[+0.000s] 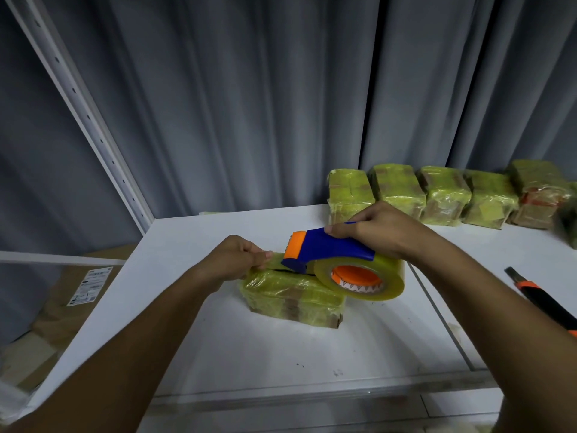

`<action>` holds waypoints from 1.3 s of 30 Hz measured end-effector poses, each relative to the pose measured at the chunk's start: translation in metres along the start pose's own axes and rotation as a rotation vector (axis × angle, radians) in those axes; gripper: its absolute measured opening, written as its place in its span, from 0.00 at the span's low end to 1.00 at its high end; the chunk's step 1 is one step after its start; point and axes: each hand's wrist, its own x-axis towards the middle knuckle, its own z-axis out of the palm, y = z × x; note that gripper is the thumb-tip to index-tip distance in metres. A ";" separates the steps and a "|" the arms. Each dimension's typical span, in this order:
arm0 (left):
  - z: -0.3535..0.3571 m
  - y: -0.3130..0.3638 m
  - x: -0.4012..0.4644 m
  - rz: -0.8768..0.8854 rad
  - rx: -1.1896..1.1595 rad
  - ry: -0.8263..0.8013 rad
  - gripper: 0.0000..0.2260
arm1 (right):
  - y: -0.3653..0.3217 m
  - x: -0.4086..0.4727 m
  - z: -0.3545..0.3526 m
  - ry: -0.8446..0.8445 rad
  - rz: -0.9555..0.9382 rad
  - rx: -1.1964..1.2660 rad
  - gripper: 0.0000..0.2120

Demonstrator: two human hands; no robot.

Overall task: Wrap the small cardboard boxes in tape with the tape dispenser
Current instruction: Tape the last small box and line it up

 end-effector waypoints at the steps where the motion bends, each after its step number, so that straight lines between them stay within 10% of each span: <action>1: -0.001 0.000 0.001 -0.004 -0.009 -0.009 0.10 | 0.001 -0.001 -0.001 -0.002 0.000 0.006 0.25; 39: -0.013 -0.004 0.008 0.062 0.229 0.078 0.08 | -0.014 0.002 0.012 0.097 -0.073 -0.107 0.24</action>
